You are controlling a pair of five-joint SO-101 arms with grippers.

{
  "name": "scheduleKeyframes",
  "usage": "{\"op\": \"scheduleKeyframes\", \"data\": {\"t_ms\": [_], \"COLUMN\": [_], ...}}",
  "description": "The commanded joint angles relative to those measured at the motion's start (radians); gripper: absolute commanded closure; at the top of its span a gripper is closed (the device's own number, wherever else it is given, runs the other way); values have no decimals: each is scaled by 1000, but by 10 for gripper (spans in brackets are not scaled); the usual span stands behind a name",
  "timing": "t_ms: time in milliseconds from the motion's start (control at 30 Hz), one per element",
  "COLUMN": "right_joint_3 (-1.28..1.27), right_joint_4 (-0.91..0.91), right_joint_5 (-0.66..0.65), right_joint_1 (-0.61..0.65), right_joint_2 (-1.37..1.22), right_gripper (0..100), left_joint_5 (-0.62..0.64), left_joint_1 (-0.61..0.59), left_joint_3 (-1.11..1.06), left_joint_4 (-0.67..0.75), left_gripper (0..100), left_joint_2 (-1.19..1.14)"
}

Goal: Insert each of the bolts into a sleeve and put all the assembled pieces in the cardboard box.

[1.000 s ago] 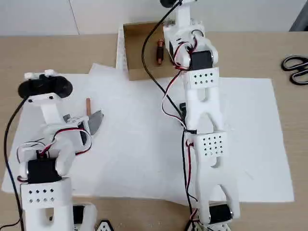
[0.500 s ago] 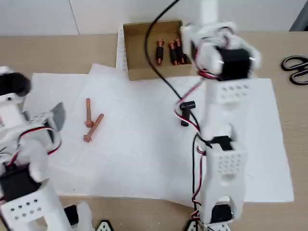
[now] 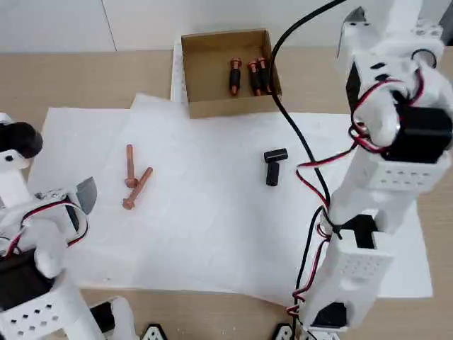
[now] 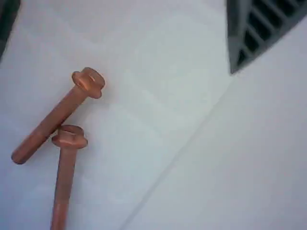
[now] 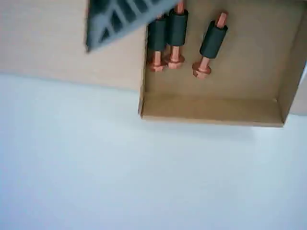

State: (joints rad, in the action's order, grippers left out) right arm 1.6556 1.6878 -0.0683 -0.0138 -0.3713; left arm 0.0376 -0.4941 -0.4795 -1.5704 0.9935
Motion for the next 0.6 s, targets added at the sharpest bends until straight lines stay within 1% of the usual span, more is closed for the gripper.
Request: {"op": "scheduleKeyframes", "data": {"t_ms": [0,133,333,433,567], "right_joint_3": [-38,-374,-896,-1119,-1297], "right_joint_4": [12,10,-1,-18,-77], "right_joint_5": [-11,-11,-5,-6,-11], "right_joint_1": [48,120,177,180,143], "right_joint_2": [96,165,361,394,378], "right_gripper": [837,837,837,837,835], "left_joint_5": [-6,-63,-61,-64,-68], "left_joint_1": [2,2,2,0,2], "left_joint_3": [-10,-15,-15,-31,-99], "left_joint_4": [17,12,9,-6,-11], "left_gripper": [712,712,712,712,712], "left_joint_2": [14,12,12,11,8]}}
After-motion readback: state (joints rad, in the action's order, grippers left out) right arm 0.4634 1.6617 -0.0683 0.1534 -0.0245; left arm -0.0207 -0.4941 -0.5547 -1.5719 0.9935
